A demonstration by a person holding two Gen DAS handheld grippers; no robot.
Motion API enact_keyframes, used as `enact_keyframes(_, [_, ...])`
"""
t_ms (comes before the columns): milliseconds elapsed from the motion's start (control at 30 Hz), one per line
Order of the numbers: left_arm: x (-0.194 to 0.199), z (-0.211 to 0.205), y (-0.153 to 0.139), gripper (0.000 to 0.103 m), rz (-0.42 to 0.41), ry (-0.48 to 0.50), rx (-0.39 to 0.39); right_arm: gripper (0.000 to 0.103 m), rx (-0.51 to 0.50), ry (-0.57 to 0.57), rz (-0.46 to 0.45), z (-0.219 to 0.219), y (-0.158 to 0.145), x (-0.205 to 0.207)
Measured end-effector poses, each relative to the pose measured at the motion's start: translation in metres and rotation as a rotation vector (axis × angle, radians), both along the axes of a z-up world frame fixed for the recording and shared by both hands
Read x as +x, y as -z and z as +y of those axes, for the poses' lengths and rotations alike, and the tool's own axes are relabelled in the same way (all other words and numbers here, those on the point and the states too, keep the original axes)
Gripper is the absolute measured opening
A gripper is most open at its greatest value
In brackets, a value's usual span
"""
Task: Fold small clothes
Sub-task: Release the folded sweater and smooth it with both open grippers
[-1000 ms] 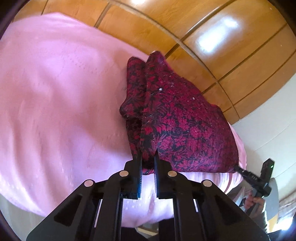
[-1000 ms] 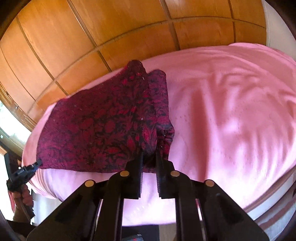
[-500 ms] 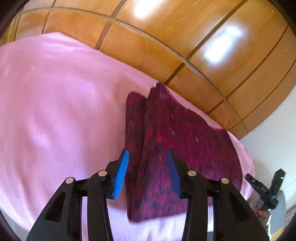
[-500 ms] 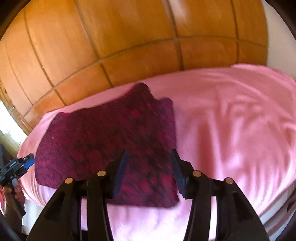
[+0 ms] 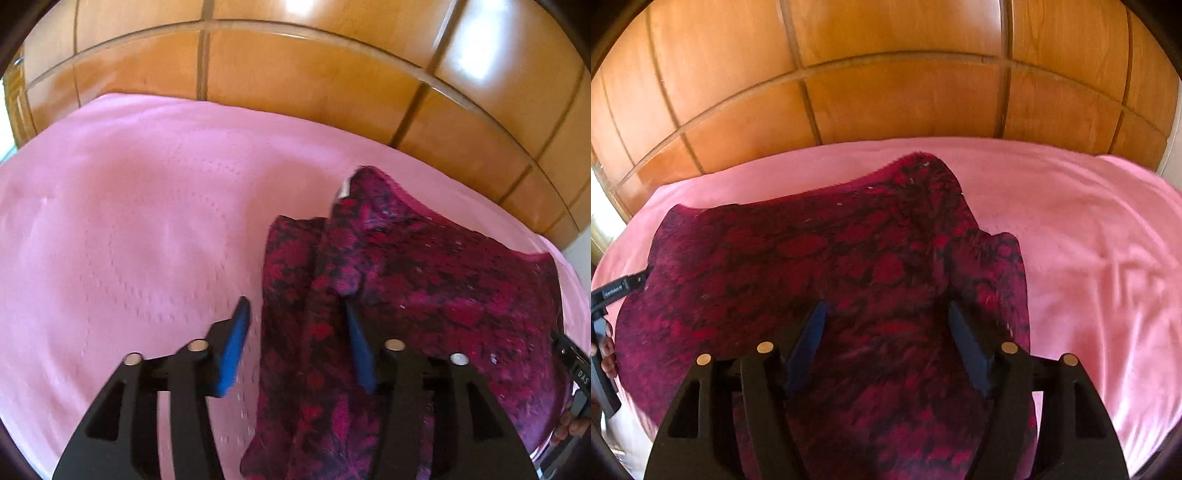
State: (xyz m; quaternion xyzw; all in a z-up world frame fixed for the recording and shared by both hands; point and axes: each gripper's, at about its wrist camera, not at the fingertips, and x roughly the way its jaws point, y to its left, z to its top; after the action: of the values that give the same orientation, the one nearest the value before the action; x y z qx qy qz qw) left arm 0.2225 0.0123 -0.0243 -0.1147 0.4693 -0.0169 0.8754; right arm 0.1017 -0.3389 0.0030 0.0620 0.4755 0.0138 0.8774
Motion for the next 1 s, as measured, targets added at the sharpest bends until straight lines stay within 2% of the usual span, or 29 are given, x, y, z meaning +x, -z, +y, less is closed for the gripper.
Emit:
enact_keyframes(67, [-0.001,0.002,-0.002,0.059,-0.006,-0.021,-0.015,0.071,0.056,0.014,0.002,-0.010,0.008,0.006])
enact_keyframes(133, [-0.009,0.001,-0.011,0.062,-0.056,-0.040,0.022,0.071,0.057,0.008,-0.011,-0.011,0.009,0.005])
enact_keyframes(267, [-0.043,-0.011,-0.048,0.062,-0.223,-0.040,0.145,0.072,0.065,0.003,-0.046,-0.012,0.009,-0.004])
enact_keyframes(400, [-0.065,-0.022,-0.071,0.068,-0.305,-0.003,0.191,0.075,0.069,0.000,-0.059,-0.013,0.009,-0.007])
enact_keyframes(600, [-0.084,-0.032,-0.090,0.068,-0.344,0.028,0.142,0.089,0.112,-0.031,-0.074,-0.014,0.009,-0.012])
enact_keyframes(700, [-0.088,-0.042,-0.094,0.068,-0.350,0.045,0.132,0.090,0.108,-0.043,-0.074,-0.011,0.007,-0.014])
enact_keyframes(867, [-0.097,-0.063,-0.095,0.068,-0.353,0.093,0.148,0.099,0.127,-0.045,-0.074,-0.007,-0.001,-0.015])
enact_keyframes(1000, [-0.100,-0.077,-0.092,0.068,-0.351,0.129,0.159,0.100,0.129,-0.042,-0.076,-0.007,-0.011,-0.021])
